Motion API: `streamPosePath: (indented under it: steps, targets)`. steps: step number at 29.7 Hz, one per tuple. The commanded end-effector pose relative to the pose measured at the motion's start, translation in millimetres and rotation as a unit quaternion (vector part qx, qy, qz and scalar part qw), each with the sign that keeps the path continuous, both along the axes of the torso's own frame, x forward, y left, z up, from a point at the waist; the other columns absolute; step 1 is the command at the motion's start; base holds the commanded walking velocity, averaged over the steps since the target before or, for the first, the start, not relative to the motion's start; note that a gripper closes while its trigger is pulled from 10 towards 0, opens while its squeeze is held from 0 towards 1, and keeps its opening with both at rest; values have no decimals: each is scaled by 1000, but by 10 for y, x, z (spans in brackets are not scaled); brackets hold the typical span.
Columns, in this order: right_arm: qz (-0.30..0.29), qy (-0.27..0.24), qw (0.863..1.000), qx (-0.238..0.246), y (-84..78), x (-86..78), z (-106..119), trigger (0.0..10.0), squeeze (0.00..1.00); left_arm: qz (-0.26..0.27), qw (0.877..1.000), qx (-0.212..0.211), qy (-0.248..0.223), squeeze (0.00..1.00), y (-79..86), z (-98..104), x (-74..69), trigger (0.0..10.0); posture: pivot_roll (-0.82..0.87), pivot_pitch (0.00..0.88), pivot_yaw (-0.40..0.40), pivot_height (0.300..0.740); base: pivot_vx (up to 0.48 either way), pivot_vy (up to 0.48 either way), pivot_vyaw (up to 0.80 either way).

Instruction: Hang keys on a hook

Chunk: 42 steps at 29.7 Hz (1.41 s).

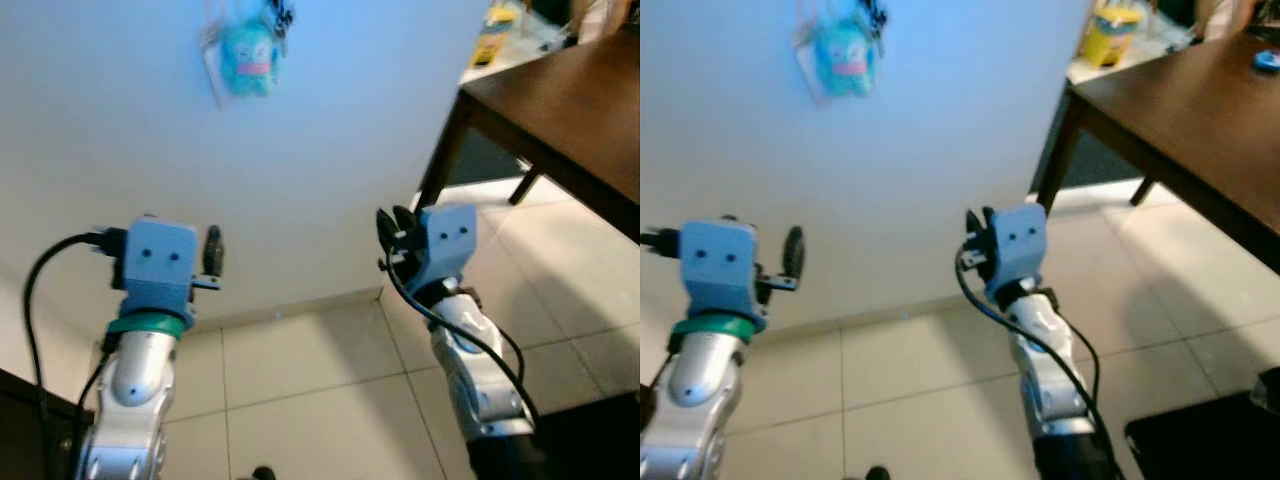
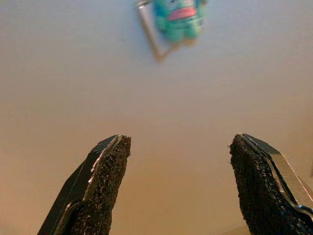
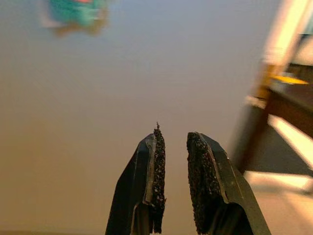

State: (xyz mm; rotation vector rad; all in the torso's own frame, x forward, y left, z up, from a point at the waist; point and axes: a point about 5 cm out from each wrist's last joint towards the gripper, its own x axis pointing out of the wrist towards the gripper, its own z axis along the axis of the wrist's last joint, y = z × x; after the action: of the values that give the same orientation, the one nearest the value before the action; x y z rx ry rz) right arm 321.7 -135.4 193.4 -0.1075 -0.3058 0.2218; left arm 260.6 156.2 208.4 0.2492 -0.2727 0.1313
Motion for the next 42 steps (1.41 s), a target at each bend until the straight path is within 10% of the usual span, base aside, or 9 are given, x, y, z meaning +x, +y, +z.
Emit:
streamPosePath:
  steps: [1,15,42]
  targets:
    - [2,7,1000,4,27,-12,-40,10000,0,7,1000,3,7,0,37,-37,-9,10000,-52,92,70,740,-247,0,0]
    - [20,-23,999,13,104,33,161,10000,0,-72,996,-44,26,0,-209,106,57,10000,-55,83,73,740,0,0,-686]
    - [25,-12,1000,10,140,39,91,10000,0,-33,998,-4,47,0,-96,-17,81,10000,-53,85,74,740,34,0,-741]
